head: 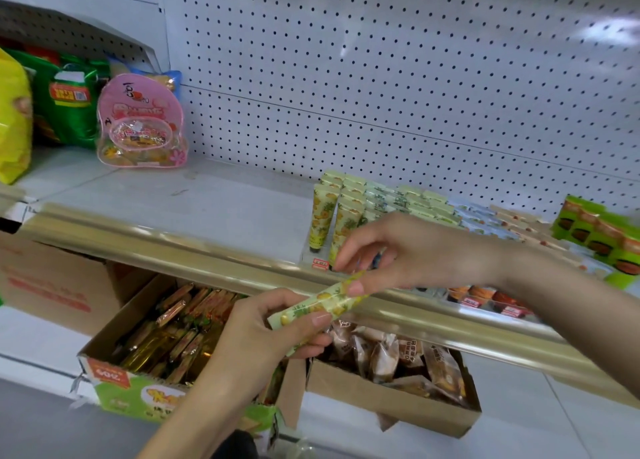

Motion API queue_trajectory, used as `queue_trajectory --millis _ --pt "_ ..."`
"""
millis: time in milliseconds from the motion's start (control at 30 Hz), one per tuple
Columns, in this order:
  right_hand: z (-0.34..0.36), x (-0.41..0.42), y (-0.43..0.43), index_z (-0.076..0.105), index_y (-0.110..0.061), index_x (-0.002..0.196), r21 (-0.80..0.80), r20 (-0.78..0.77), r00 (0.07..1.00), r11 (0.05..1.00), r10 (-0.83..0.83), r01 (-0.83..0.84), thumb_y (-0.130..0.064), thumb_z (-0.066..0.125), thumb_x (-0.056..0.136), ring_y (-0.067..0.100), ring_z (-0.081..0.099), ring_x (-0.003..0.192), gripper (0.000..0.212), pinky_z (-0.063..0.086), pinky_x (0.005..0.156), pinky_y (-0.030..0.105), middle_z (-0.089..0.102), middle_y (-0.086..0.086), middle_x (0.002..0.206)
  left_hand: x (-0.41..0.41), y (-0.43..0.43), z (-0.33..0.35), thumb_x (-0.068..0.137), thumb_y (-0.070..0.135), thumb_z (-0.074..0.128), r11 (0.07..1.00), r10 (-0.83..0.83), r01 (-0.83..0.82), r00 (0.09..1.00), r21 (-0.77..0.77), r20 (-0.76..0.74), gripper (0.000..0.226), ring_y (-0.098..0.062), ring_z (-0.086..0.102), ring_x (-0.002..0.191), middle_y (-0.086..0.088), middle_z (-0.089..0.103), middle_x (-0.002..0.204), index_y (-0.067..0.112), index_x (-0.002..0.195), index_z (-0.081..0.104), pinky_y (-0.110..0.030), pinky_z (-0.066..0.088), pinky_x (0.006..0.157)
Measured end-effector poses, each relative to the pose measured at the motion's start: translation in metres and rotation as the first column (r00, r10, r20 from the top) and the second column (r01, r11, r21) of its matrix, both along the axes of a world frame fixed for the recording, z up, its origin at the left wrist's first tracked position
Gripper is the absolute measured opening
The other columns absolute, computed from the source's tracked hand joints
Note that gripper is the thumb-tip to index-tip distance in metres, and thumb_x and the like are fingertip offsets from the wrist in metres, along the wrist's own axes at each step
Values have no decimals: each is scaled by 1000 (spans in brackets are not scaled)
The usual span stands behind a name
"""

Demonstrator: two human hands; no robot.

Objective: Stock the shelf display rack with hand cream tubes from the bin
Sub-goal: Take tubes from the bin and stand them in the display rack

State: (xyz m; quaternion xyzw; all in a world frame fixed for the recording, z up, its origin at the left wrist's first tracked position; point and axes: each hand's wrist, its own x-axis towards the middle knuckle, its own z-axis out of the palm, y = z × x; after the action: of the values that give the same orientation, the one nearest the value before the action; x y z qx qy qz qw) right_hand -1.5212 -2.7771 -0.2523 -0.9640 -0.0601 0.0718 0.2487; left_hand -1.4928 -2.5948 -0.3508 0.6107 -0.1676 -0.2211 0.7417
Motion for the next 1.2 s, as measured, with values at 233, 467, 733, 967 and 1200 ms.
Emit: queue_trajectory --millis 233,467,733,967,1200 --pt "-14 -21 -1 68 -22 96 90 -99 995 996 19 -10 -24 74 80 -1 55 70 18 41 65 13 64 -6 81 -7 -3 8 60 16 69 997 39 -41 999 -63 -24 30 -23 72 61 -16 74 75 5 88 69 -25 58 54" --pt "-34 -39 -1 63 -17 105 83 -69 997 996 -22 28 -24 71 83 -1 51 66 25 41 63 19 64 -3 90 -13 -12 7 64 23 66 997 54 -54 998 -61 9 32 -20 71 63 -15 73 74 -1 85 69 -25 59 58" --pt "-17 -37 -7 55 -16 103 332 -35 976 918 -216 215 -10 66 85 9 67 63 21 52 56 23 70 -3 79 19 -11 -13 88 33 57 950 210 -269 926 159 315 16 -5 63 97 11 69 102 31 102 64 -29 50 89" --pt "13 3 -14 63 -9 87 449 129 887 824 -443 346 -25 65 87 9 68 55 16 55 61 16 72 6 64 84 -14 -55 81 77 12 664 -316 -464 536 586 783 83 -6 4 144 9 16 157 30 149 19 -36 -4 118" --pt "23 48 -7 55 -12 82 109 326 882 941 -339 321 -17 69 84 13 69 59 15 54 52 21 71 7 70 114 -11 -77 80 79 -4 512 -455 -578 444 635 772 86 -10 -5 145 5 11 159 32 150 12 -45 -10 116"
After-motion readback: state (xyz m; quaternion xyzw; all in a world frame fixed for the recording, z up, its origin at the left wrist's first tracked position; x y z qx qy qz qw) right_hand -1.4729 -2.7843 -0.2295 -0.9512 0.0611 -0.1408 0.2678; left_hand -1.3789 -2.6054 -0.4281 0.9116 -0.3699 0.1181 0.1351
